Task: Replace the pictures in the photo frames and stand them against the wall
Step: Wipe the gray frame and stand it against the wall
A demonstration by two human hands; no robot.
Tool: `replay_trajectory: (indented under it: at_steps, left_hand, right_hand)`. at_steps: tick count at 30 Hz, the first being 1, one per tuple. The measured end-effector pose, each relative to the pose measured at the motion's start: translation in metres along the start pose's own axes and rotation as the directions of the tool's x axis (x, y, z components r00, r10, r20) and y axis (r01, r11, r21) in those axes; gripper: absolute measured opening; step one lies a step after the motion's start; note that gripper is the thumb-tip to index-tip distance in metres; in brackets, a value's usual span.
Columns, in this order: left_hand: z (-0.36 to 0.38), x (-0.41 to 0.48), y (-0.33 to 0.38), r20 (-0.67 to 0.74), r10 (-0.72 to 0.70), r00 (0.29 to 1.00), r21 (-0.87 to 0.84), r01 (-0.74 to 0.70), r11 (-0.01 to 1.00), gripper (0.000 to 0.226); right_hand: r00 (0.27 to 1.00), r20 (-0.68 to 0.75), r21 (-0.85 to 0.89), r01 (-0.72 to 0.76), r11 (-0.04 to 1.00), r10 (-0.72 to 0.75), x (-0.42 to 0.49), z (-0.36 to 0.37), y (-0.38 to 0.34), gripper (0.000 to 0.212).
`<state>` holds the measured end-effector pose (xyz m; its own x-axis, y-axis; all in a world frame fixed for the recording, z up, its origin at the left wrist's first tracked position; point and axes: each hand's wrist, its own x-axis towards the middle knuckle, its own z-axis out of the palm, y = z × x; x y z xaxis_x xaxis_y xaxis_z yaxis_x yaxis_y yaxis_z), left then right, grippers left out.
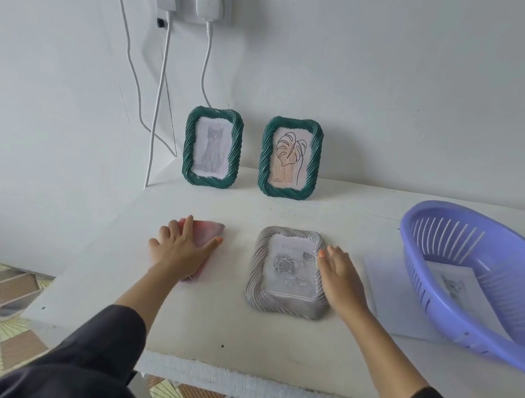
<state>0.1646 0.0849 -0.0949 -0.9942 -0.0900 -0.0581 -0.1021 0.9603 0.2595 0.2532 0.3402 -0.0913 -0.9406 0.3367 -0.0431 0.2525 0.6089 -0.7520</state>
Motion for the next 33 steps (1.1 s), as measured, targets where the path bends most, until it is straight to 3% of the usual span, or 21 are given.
replay_trajectory:
  at_steps: [9, 12, 14, 16, 19, 23, 26, 27, 29, 31, 33]
  left_hand:
    - [-0.002, 0.000, 0.001, 0.017, -0.048, 0.999, -0.001, 0.048, 0.999, 0.081]
    - [-0.009, -0.005, 0.018, -0.084, -0.037, 0.996, -0.025, 0.035, 0.999, 0.076]
    - [-0.012, -0.018, 0.040, -0.180, 0.083, 0.980, 0.017, -0.081, 0.997, 0.066]
    - [-0.008, -0.033, 0.063, -0.117, 0.216, 0.969, 0.086, -0.207, 0.975, 0.056]
    - [0.009, -0.052, 0.086, 0.110, 0.193, 0.975, 0.077, -0.202, 0.976, 0.050]
    - [0.015, -0.056, 0.098, 0.168, 0.097, 0.981, -0.124, -0.077, 0.989, 0.041]
    - [0.011, -0.043, 0.095, 0.184, 0.068, 0.981, -0.313, -0.007, 0.950, 0.035]
    - [0.007, -0.040, 0.094, 0.182, 0.072, 0.981, -0.426, 0.013, 0.904, 0.030]
    - [-0.002, -0.037, 0.094, 0.203, 0.087, 0.975, -0.683, 0.077, 0.726, 0.018]
    - [-0.012, -0.032, 0.096, 0.265, 0.083, 0.961, -0.821, 0.180, 0.542, 0.013]
    - [-0.024, -0.027, 0.100, 0.307, 0.135, 0.942, -0.881, 0.228, 0.413, 0.011]
  right_hand:
    - [1.000, 0.020, -0.298, -0.005, 0.955, 0.011, -0.007, 0.008, 0.011, 0.054]
    - [1.000, 0.013, -0.323, -0.018, 0.946, 0.023, -0.010, 0.009, 0.007, 0.054]
    - [0.999, -0.024, -0.326, -0.040, 0.945, 0.034, -0.010, 0.008, 0.002, 0.047]
    - [0.996, -0.067, -0.360, -0.073, 0.930, 0.053, -0.010, 0.006, -0.003, 0.040]
    - [0.990, -0.083, -0.364, -0.139, 0.921, 0.117, -0.007, 0.004, -0.009, 0.037]
    - [0.974, -0.092, -0.180, -0.221, 0.959, 0.207, 0.000, 0.006, -0.009, 0.025]
    - [0.965, -0.119, 0.057, -0.229, 0.972, 0.234, 0.000, 0.004, -0.008, 0.014]
    - [0.964, -0.116, 0.156, -0.219, 0.963, 0.238, 0.000, 0.002, -0.008, 0.006]
    - [0.956, -0.070, 0.371, -0.240, 0.897, 0.285, 0.001, -0.004, -0.010, 0.029]
    - [0.954, 0.000, 0.563, -0.247, 0.789, 0.299, 0.002, -0.011, -0.014, 0.040]
    - [0.956, 0.092, 0.683, -0.265, 0.681, 0.279, 0.004, -0.022, -0.022, 0.030]
